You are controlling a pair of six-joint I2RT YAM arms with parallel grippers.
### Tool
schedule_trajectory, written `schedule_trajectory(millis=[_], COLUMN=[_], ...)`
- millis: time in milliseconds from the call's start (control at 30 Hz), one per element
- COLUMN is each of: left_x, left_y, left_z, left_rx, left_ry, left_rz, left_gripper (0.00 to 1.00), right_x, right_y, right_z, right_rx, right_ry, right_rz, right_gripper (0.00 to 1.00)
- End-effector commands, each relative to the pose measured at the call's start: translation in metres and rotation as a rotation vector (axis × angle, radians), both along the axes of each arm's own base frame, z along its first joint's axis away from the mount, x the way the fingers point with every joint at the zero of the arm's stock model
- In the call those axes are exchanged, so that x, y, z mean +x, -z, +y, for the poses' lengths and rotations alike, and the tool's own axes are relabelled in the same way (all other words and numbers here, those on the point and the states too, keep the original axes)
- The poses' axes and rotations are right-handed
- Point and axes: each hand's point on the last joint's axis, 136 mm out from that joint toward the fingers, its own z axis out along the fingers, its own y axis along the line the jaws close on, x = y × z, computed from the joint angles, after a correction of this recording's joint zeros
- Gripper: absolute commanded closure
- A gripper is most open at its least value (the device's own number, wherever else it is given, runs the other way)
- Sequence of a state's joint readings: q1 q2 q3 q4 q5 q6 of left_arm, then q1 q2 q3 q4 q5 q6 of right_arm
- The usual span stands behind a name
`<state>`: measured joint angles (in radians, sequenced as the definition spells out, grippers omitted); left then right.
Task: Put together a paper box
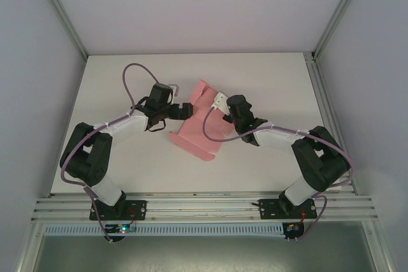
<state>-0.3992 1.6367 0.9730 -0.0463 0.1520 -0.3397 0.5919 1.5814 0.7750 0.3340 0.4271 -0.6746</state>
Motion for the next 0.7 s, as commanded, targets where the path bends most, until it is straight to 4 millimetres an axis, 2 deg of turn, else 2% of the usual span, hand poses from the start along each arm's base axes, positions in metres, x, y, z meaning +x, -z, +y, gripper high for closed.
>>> schedule_trajectory(millis=[0,100,200,400,500,667], left_x=[0.000,-0.001,-0.002,-0.010,0.000,0.020], left_y=[-0.012,-0.017,-0.025,-0.046,-0.055,-0.051], left_z=[0.011,0.032,0.053,0.069,0.089,0.121], left_rx=[0.036,0.000,-0.058,-0.058,-0.042,-0.069], left_ry=[-0.042,-0.121,-0.174,-0.167,-0.264,-0.399], left_rz=[-0.033,0.011,0.010,-0.041,-0.040,-0.030], left_gripper=[0.00,0.00,0.00,0.00,0.00,0.00], right_x=[0.005,0.009,0.005,0.003,0.007,0.009], right_y=[-0.024,-0.035,-0.042,-0.057,-0.059,-0.064], right_z=[0.024,0.022,0.028,0.045,0.050,0.058], right_rx=[-0.084,-0.197,-0.283,-0.409,-0.520,-0.549], right_ry=[-0.105,-0.138,-0.231,-0.353,-0.369,-0.355], right_rz=[-0.083,-0.117,-0.156,-0.292,-0.362,-0.471], right_gripper=[1.00,1.00,1.00,1.00,1.00,1.00])
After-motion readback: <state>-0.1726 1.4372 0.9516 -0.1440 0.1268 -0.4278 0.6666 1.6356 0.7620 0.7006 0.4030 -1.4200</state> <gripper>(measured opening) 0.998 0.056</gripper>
